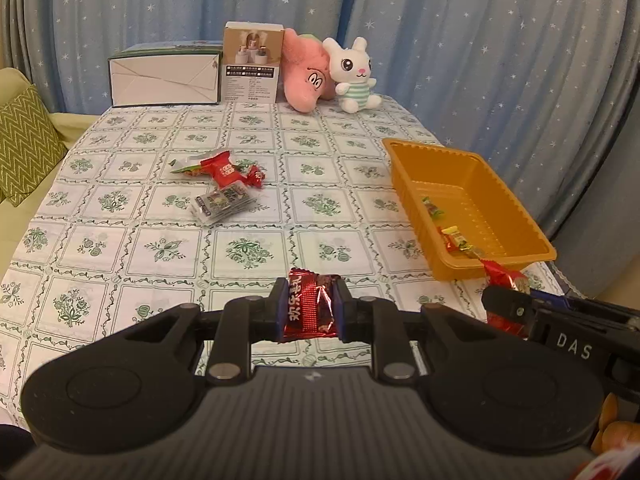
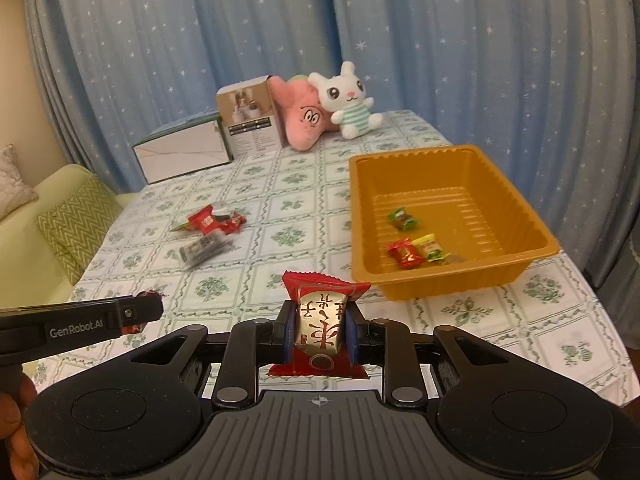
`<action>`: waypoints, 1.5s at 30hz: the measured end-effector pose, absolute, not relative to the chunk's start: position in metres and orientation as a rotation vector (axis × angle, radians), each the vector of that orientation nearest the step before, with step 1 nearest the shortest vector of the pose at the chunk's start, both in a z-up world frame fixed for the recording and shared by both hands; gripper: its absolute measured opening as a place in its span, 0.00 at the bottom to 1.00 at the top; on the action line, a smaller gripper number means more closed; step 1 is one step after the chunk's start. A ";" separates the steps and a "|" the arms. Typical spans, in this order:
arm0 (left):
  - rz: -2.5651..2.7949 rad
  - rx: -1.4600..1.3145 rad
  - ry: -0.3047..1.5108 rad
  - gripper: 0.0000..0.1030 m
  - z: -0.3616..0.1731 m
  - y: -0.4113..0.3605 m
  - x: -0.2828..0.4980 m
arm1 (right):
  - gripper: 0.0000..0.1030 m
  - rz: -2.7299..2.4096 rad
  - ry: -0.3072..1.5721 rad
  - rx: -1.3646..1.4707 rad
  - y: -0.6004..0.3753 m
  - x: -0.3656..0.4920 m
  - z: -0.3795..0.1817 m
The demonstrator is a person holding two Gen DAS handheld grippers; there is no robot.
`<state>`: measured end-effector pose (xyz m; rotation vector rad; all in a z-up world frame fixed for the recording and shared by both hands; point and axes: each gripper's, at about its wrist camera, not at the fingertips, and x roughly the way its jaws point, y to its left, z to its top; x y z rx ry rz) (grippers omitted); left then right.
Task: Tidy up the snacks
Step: 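Carry both candies over the orange tray and open both tools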
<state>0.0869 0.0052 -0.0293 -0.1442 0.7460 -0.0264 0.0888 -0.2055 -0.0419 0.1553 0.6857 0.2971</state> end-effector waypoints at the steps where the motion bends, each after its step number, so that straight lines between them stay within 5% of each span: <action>1: -0.031 -0.148 0.743 0.20 -0.028 0.004 0.086 | 0.25 0.293 0.685 0.154 -0.207 0.088 -0.041; 45: -0.263 -0.075 0.714 0.20 -0.011 -0.101 0.146 | 0.25 0.115 0.629 0.237 -0.310 0.127 -0.019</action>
